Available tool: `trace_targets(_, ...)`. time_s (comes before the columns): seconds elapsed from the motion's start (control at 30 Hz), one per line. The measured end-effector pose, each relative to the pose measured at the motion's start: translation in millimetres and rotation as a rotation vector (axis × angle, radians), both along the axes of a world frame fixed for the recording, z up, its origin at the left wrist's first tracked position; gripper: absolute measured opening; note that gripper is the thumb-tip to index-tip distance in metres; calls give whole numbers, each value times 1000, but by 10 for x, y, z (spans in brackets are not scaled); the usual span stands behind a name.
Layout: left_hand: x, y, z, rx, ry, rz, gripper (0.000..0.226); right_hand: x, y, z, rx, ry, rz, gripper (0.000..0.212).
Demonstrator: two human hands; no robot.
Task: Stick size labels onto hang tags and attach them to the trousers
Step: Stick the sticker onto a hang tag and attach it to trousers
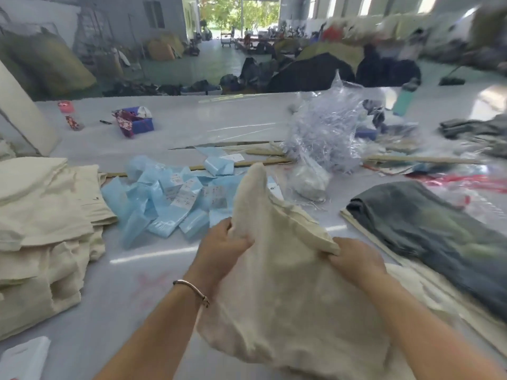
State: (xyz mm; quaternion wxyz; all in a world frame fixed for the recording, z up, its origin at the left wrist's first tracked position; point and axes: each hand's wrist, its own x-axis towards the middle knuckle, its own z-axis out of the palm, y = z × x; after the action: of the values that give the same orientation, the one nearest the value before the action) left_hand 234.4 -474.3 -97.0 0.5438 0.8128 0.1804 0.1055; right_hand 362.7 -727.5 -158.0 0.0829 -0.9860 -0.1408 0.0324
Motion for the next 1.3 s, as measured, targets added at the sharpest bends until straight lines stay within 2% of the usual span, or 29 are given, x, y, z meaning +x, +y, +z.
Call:
trace_targets(0.1,253,-420,389,-43,-133,-95,9,-127,-564,545,50,-132,-178,23)
trace_targets(0.2,497,-838,648,85,-236,-182,11,-352,-1151,923,107,-265,-377,35)
trace_targets(0.33,819,-1410,866,163,-329,-301,16,-633,-1854,1196,45,-449,-544,39)
trace_targets(0.53,1453,-2143,1087,408,-479,-359,24,-504,-2654,1366,43,-450,-673,39)
trace_targets(0.73,2505,-2703,1190,461,-525,-322,26,312,-3313,1387,146,-395,-704,33)
trace_targets(0.8,2887,-2915,1106,474,-509,-299,35,703,-3474,1318,74,-341,-709,47)
trace_targets(0.87,3175,-3107,899,588,-467,-287,44,1035,-3566,1175,-77,-251,-718,65)
trace_targets(0.93,3341,-3291,561,694,-420,-339,40,1276,-3569,965,-176,-216,-664,72)
trace_targets(1.0,3400,-3478,105,703,-323,-487,32,1409,-3522,644,-188,-166,-503,66)
trace_targets(1.07,3378,-3624,-417,703,-124,-653,31,1431,-3425,274,-117,8,-343,59)
trace_targets(1.13,3279,-3686,-903,778,87,-814,33,1372,-3302,-46,-156,173,-222,53)
trace_targets(1.17,3229,-3692,-1084,841,134,-892,34,1350,-3262,-168,-200,191,-186,52)
trace_targets(1.23,3158,-3660,-1284,902,116,-927,35,1357,-3223,-298,-221,157,-181,52)
trace_targets(1.3,3119,-3607,-1299,849,81,-894,35,1411,-3180,-288,-194,129,-189,49)
